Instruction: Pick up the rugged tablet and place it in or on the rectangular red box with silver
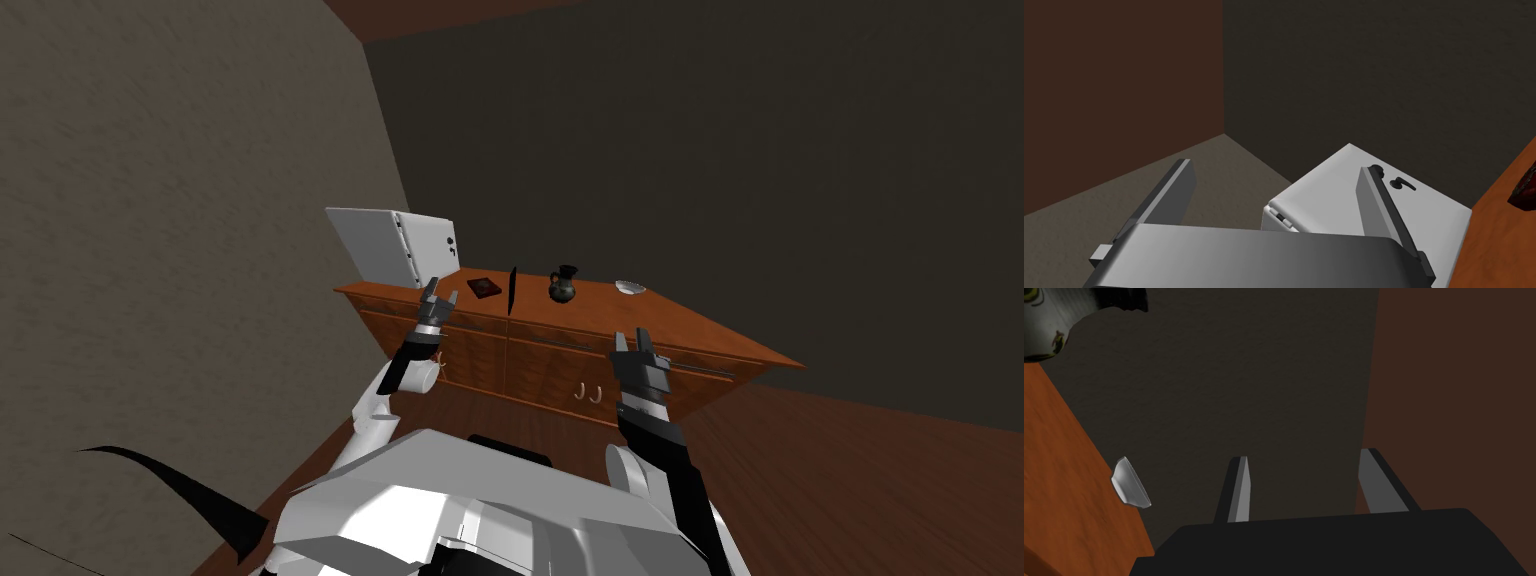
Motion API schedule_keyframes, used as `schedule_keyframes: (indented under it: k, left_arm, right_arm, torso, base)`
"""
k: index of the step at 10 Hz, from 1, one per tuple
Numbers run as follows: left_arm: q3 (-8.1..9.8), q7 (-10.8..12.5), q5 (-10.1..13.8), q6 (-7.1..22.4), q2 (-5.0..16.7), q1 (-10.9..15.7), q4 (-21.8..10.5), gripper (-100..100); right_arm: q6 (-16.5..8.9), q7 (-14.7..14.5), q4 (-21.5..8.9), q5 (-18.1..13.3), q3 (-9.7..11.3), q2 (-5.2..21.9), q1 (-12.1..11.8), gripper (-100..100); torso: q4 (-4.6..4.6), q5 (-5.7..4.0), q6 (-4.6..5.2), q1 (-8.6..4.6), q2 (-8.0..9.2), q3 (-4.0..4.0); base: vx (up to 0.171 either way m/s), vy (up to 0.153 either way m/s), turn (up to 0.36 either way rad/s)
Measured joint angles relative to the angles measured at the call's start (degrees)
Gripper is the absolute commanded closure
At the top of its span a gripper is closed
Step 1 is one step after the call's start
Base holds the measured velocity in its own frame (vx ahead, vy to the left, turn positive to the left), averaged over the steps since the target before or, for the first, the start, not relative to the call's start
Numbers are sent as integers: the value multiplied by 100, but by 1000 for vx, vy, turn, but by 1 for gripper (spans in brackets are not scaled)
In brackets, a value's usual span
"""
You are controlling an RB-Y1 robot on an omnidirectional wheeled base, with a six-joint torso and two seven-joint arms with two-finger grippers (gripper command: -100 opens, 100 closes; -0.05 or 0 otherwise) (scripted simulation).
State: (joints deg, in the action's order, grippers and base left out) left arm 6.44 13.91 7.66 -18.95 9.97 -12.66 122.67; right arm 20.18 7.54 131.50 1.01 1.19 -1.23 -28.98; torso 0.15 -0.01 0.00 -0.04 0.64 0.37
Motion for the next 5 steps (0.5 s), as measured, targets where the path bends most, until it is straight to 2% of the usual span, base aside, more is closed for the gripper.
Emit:
schedule_keyframes:
  k: [1,5]
  left_arm:
    - [31,50,62,102,18,64,-67,-100]
    - [227,274,437,431,102,724,-800,-100]
  right_arm:
    - [0,0,0,0,0,0,0,0]
    - [0,0,0,0,0,0,-1,0]
  torso:
    - [-3,0,0,-2,-14,-7]
    - [-4,-1,1,-2,-20,-11]
  base:
    - [-106,-4,52]
    - [-140,-19,52]
